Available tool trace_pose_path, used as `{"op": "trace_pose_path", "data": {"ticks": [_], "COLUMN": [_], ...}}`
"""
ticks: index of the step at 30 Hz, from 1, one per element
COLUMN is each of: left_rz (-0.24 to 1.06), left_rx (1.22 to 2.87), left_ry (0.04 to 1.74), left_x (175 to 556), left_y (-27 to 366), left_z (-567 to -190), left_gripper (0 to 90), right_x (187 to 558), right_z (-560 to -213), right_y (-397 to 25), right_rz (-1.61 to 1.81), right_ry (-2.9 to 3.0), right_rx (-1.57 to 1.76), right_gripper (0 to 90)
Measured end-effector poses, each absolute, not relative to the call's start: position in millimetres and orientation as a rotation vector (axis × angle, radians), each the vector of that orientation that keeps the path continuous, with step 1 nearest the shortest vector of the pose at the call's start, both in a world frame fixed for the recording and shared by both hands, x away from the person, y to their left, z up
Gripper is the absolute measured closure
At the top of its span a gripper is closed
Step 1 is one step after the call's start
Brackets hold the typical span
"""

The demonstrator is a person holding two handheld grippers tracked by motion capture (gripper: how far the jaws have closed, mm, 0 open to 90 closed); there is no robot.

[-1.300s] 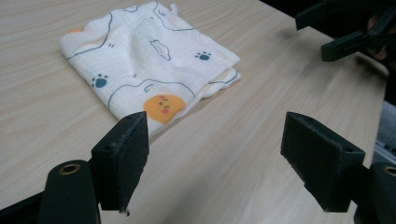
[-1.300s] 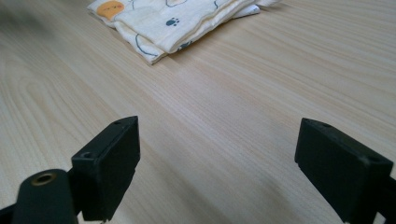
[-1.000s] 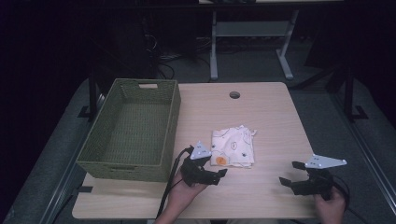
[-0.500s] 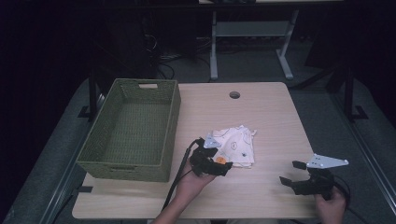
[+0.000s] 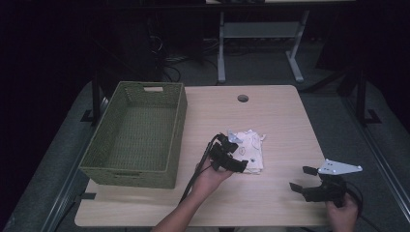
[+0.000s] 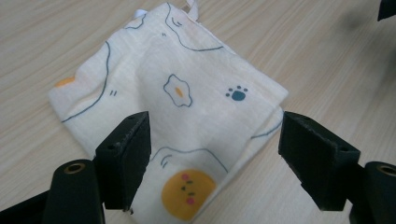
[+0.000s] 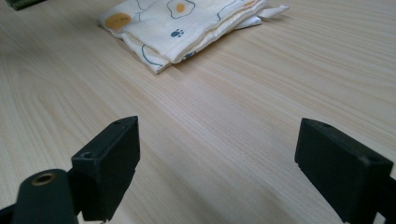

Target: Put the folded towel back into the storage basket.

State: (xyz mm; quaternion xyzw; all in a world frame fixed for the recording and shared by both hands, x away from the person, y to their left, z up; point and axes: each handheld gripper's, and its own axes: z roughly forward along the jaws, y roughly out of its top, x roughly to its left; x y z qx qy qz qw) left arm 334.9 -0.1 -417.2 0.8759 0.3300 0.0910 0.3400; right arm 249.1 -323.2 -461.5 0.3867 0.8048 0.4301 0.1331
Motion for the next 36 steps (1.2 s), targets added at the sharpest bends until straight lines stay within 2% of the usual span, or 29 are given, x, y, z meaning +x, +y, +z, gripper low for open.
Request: {"op": "trace_pose_path", "data": {"ticks": [11,17,24,27,30,36], "left_rz": [0.295,0.271,0.275,0.324,0.304,0.259], "left_rx": [2.36,2.387,2.434,2.484,2.49,2.496], "left_ry": [0.901,0.961,0.977,0.965,0.975,0.971], "left_x": [361.6,380.6,386.8,388.2,389.6,391.6], "left_y": [-16.0,-19.8,-28.4,-34.4,-37.6,-35.3], "left_z": [-423.5,-429.7,-439.5,-444.8,-449.4,-448.9], "left_gripper": [28.2,31.0,32.5,32.2,32.1,40.0], "right_x": [249.7,250.1,249.4,249.5,249.2,250.1], "right_z": [-461.3,-460.7,-460.1,-459.8,-459.8,-460.0], "right_y": [-322.8,-323.5,-324.5,-324.7,-324.6,-326.4], "right_rz": [1.273,1.283,1.292,1.295,1.292,1.299], "right_ry": [2.328,2.321,2.312,2.309,2.313,2.302], "right_rx": [1.116,1.121,1.122,1.124,1.12,1.133], "right_gripper": [13.7,13.7,13.7,13.7,13.7,13.7]}}
